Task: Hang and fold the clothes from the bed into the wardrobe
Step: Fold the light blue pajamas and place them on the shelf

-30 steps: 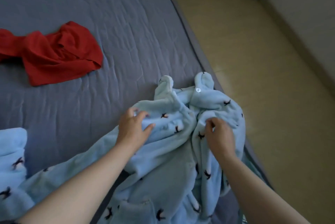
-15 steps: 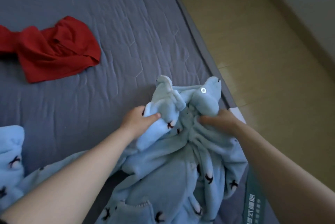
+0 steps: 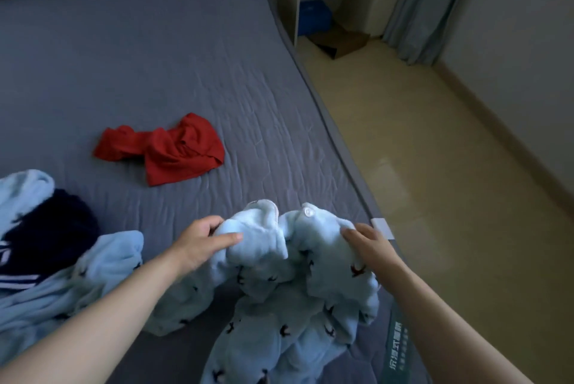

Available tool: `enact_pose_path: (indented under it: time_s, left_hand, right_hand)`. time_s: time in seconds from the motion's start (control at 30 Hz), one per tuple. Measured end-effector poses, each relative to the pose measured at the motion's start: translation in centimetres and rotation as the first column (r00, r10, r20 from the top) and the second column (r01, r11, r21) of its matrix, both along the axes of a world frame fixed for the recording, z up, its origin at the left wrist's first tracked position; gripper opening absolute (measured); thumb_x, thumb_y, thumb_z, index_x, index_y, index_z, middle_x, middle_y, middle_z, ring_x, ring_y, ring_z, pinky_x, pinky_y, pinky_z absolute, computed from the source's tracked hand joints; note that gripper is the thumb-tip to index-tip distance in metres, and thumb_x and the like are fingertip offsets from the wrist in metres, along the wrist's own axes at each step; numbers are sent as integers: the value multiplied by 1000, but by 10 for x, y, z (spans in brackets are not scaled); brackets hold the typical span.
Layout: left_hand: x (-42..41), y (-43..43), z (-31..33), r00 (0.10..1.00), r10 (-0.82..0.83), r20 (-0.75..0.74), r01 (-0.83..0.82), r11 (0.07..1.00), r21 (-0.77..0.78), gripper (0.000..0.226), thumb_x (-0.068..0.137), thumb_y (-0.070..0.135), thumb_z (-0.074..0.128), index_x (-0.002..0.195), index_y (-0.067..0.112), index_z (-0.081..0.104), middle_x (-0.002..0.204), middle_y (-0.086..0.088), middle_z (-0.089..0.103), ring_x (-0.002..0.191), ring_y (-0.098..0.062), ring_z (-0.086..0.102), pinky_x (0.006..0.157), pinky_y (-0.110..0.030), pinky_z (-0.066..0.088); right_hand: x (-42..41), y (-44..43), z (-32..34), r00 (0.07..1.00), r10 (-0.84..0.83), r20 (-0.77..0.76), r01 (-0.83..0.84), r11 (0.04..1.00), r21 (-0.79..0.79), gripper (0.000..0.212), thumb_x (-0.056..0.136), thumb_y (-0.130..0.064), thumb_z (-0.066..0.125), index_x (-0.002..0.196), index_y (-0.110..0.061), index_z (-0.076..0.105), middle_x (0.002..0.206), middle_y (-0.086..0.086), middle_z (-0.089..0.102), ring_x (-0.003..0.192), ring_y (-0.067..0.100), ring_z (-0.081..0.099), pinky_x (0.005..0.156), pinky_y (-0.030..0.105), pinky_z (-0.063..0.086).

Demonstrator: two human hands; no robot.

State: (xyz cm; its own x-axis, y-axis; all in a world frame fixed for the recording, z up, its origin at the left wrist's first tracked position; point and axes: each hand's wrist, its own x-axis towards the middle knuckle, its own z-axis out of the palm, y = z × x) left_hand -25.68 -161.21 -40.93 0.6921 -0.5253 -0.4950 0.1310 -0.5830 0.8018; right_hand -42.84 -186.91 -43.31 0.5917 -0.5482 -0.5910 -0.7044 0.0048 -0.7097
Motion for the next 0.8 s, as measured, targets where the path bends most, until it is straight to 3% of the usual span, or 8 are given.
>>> enact_pose_path:
  time_s: [0.13,0.23,0.33,0.47,0.57,0.67,0.8]
  left_hand:
    - [-25,20,69,978,53,203,-26,991,-133,35,71,32,67,61,13,39,56,4,31,57,-10,29,56,-28,24]
    - [-41,42,136,931,115,346,-21,965,-263,28,71,26,60,61,15,37,58,2,31,57,-9,29,57,-32,25]
    - [-48,71,199,865,109,490,18,969,-248,21,71,23,62,64,17,43,62,-7,43,61,-19,37,62,-38,35]
    - [-63,107,273,742,156,652,-24,978,-206,21,78,17,71,80,27,53,52,5,58,48,-7,45,55,-27,39]
    - [-79,124,315,784,181,594,-49,972,-232,17,83,15,70,90,29,63,64,6,69,64,-12,60,71,-32,49]
    - [-105,143,342,816,173,552,-90,981,-174,6,87,22,68,87,17,71,84,-6,73,77,-18,64,81,-36,51]
    - [-144,163,352,645,151,749,-138,987,-80,15,97,31,47,87,21,52,76,5,59,79,-25,57,75,-39,45]
  right_hand:
    - [-26,17,83,979,24,201,53,928,-370,20,98,-24,46,81,-15,52,73,2,58,67,20,52,57,32,41]
    - [-56,38,149,962,193,193,-7,725,-688,25,98,-32,45,79,-15,45,66,4,58,64,31,54,57,39,45]
    - [-74,58,209,951,258,168,-6,562,-827,24,97,-36,46,82,-17,45,66,3,59,66,36,57,58,38,46]
    - [-95,87,279,909,334,250,58,492,-869,27,91,-34,57,78,-12,47,62,5,58,65,38,57,58,38,43]
    - [-104,100,322,876,357,323,109,505,-856,29,87,-36,66,77,-15,49,60,2,55,63,34,55,57,35,41]
    - [-113,111,362,829,418,370,121,512,-850,31,86,-39,66,76,-21,43,59,-7,49,61,27,48,57,33,35]
    - [-129,124,392,799,504,328,73,461,-885,28,89,-43,60,81,-27,38,63,-2,52,61,28,49,57,33,37]
